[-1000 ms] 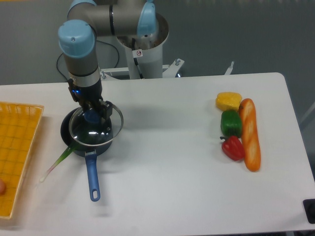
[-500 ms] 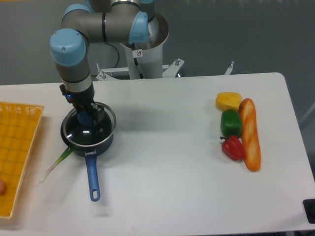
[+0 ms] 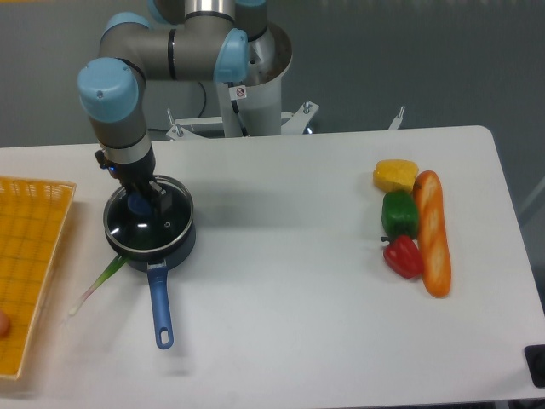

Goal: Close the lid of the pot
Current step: 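Lower the glass lid onto the saucepan rim, then press and settle the lid on the saucepan, then open the gripper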

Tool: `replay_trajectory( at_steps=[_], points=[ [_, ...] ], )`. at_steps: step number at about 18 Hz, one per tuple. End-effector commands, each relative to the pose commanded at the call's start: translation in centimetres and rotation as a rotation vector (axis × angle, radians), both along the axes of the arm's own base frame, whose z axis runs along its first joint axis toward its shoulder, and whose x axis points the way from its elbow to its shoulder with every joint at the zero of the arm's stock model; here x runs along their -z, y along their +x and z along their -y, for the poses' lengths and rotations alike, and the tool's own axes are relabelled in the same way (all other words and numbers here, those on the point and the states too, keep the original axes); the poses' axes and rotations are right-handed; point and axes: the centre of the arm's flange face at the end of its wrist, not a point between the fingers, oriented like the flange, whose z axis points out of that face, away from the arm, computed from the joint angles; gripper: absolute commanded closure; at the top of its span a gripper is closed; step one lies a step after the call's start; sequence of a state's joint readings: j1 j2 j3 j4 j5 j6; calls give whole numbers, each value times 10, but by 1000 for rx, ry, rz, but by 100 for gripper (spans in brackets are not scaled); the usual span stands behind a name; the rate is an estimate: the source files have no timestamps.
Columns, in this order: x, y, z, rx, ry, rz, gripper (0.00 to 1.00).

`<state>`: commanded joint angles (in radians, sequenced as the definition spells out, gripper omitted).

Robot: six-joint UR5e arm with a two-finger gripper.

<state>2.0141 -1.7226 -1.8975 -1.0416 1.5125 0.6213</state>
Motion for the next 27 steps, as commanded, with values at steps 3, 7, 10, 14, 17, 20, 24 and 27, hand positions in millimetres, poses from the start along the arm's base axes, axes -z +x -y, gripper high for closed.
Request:
replay_trajectory(
  at_steps=[3,7,10,14,17,20,24,27],
  points=[
    [2,0,-1,0,-1,1,62],
    [6,9,-8,0,13,-6,62],
    [8,9,-10,2,11,-5,62],
    [8,9,-10,2,11,-5,62],
    [9,9,-10,2,10,-5,62],
    [9,10,-9,3,10,-5,61],
    [8,9,-10,3,11,-6,60],
    [9,10,-9,6,9,-4,53]
  ],
)
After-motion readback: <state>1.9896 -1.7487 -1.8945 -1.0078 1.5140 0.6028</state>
